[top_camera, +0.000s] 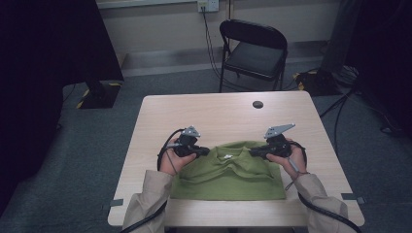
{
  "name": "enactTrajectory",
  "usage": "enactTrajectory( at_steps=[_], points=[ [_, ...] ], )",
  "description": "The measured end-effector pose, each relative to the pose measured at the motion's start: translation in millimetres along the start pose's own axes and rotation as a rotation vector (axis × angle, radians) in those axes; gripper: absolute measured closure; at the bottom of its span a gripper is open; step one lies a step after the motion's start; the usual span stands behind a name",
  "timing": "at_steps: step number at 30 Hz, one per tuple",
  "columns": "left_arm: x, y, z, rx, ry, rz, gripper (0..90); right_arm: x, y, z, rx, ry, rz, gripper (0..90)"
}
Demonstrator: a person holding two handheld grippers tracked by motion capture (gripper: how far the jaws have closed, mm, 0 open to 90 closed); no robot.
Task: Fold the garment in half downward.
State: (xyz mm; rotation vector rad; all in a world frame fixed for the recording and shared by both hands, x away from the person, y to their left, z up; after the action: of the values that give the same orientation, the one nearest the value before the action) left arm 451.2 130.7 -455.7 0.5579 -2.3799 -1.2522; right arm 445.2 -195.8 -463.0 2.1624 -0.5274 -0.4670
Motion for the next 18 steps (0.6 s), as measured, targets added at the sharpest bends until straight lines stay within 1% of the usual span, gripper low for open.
enactTrajectory(
  at_steps=[2, 3, 6, 13, 14, 16, 18],
  points=[
    [4.8, 2.7, 2.9, 0.012, -0.010, 0.014, 87.8, -3.2, 2.3, 2.7, 0.003, 0.006, 0.003, 83.4],
    [7.3, 3.9, 4.3, 0.011, -0.018, 0.021, 87.7, -5.1, 3.4, 4.4, 0.007, 0.009, -0.007, 83.4],
    [15.3, 6.8, 8.8, 0.016, -0.036, 0.039, 87.8, -11.2, 5.9, 9.5, 0.013, 0.022, -0.013, 83.5],
    [28.1, 11.4, 23.2, 0.039, -0.041, 0.087, 87.7, -27.3, 11.0, 21.7, 0.024, 0.049, -0.026, 83.6],
    [30.7, 11.7, 25.6, 0.042, -0.044, 0.094, 87.7, -29.3, 11.4, 23.6, 0.030, 0.049, -0.033, 83.6],
    [36.6, 12.1, 29.6, 0.044, -0.060, 0.101, 87.7, -33.2, 11.5, 27.0, 0.024, 0.056, -0.036, 83.6],
    [41.4, 12.7, 33.6, 0.046, -0.063, 0.109, 87.6, -37.2, 10.9, 30.2, 0.021, 0.064, -0.044, 83.6]
  ],
)
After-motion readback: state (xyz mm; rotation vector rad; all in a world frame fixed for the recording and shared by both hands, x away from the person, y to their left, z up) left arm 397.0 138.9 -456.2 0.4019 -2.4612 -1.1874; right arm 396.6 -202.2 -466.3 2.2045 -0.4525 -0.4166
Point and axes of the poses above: each handheld gripper's, and its own axes: y roughly backward along the jaws, z roughly out of its underside, x roughly to its right, the point moved 1 cm from there along -y, roughly forward along the jaws, and after that the axes turned 15 degrees about -x, right-handed, at the moved point
